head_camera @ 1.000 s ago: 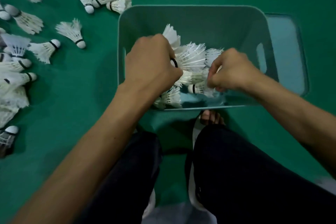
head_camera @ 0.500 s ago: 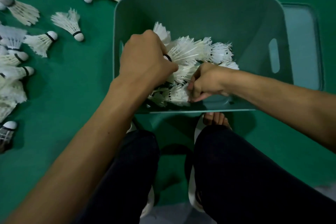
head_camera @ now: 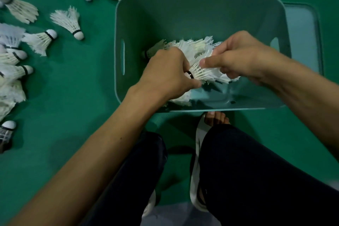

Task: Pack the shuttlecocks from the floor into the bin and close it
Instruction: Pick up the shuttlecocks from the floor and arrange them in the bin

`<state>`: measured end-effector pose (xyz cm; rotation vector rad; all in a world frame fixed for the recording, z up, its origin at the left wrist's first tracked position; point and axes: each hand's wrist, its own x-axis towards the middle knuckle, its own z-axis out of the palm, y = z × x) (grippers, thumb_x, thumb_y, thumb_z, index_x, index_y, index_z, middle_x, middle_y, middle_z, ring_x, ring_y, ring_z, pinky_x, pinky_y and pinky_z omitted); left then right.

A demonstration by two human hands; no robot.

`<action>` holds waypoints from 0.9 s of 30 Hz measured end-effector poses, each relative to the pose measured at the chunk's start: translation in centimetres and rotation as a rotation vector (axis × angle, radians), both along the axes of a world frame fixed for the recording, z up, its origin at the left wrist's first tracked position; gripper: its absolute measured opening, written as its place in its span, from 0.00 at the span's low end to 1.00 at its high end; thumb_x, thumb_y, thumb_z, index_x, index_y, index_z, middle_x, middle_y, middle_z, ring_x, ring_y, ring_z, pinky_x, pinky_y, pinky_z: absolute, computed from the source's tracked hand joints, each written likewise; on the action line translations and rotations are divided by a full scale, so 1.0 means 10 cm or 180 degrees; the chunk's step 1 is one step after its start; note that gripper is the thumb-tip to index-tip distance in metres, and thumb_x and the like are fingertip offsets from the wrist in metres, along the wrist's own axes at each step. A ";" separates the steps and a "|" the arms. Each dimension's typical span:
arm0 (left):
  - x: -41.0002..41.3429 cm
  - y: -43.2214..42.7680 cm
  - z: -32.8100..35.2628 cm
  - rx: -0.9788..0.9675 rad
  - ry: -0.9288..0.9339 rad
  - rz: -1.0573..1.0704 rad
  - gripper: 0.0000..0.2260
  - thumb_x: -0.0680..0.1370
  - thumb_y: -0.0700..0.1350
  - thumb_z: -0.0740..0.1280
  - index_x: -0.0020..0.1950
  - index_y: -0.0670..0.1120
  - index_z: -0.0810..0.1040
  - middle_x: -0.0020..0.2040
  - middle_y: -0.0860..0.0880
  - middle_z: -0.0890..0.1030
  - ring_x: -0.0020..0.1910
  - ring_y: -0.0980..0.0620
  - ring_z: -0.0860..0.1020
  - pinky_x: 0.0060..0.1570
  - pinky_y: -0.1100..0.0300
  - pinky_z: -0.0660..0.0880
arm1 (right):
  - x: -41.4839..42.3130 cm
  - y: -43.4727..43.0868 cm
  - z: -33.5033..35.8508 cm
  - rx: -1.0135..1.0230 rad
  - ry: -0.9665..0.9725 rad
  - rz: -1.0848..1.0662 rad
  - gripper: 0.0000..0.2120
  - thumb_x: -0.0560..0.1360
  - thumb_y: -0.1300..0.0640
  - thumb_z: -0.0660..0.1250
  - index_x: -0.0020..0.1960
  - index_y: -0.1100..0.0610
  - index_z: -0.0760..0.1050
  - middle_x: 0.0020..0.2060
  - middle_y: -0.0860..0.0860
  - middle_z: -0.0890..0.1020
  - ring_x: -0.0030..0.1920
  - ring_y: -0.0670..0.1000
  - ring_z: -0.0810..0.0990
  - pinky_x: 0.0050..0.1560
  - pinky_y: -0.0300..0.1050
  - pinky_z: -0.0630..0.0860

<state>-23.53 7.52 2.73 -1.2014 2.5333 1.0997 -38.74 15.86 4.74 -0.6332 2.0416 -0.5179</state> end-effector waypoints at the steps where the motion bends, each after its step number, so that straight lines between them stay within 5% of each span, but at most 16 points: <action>1: 0.02 -0.01 0.00 -0.0018 -0.0040 -0.0026 0.17 0.67 0.58 0.81 0.47 0.49 0.86 0.42 0.53 0.78 0.45 0.52 0.77 0.44 0.60 0.72 | -0.03 0.00 -0.01 0.0100 0.0076 -0.0012 0.14 0.68 0.51 0.81 0.37 0.61 0.81 0.22 0.50 0.71 0.27 0.51 0.66 0.30 0.42 0.65; 6: 0.11 -0.12 -0.04 -0.0327 -0.0359 0.0083 0.05 0.69 0.46 0.77 0.40 0.47 0.84 0.39 0.48 0.83 0.41 0.46 0.81 0.41 0.57 0.75 | -0.14 0.07 0.00 0.0891 0.0633 0.0555 0.08 0.73 0.58 0.74 0.38 0.62 0.83 0.23 0.51 0.81 0.25 0.51 0.77 0.32 0.41 0.73; 10: 0.11 -0.16 -0.05 -0.0367 -0.0365 0.0154 0.02 0.67 0.42 0.70 0.36 0.44 0.81 0.33 0.45 0.80 0.36 0.44 0.80 0.35 0.56 0.73 | 0.01 0.07 -0.20 0.1343 0.0161 0.0769 0.08 0.78 0.63 0.67 0.47 0.69 0.79 0.31 0.57 0.86 0.23 0.49 0.81 0.23 0.36 0.72; 15: 0.15 -0.17 -0.08 -0.0369 -0.0356 0.0101 0.05 0.66 0.44 0.67 0.37 0.43 0.77 0.33 0.46 0.76 0.36 0.43 0.78 0.35 0.55 0.73 | 0.22 -0.05 -0.47 0.1207 -0.0081 0.0806 0.06 0.78 0.64 0.69 0.48 0.68 0.79 0.35 0.57 0.87 0.22 0.47 0.77 0.20 0.33 0.64; 21: 0.15 -0.18 -0.09 -0.0435 -0.0355 0.0183 0.06 0.68 0.42 0.68 0.43 0.42 0.78 0.38 0.44 0.78 0.41 0.40 0.79 0.42 0.50 0.79 | 0.24 -0.17 -0.73 0.1531 -0.0627 0.0745 0.16 0.78 0.58 0.71 0.63 0.65 0.80 0.38 0.54 0.80 0.27 0.47 0.69 0.20 0.32 0.63; 27: 0.13 -0.18 -0.08 -0.0459 -0.0295 0.0240 0.07 0.68 0.39 0.70 0.45 0.44 0.79 0.43 0.44 0.81 0.44 0.40 0.80 0.45 0.48 0.80 | 0.16 -0.19 -0.63 0.1472 -0.0523 0.1006 0.17 0.76 0.47 0.74 0.48 0.63 0.82 0.34 0.52 0.83 0.24 0.47 0.71 0.22 0.35 0.68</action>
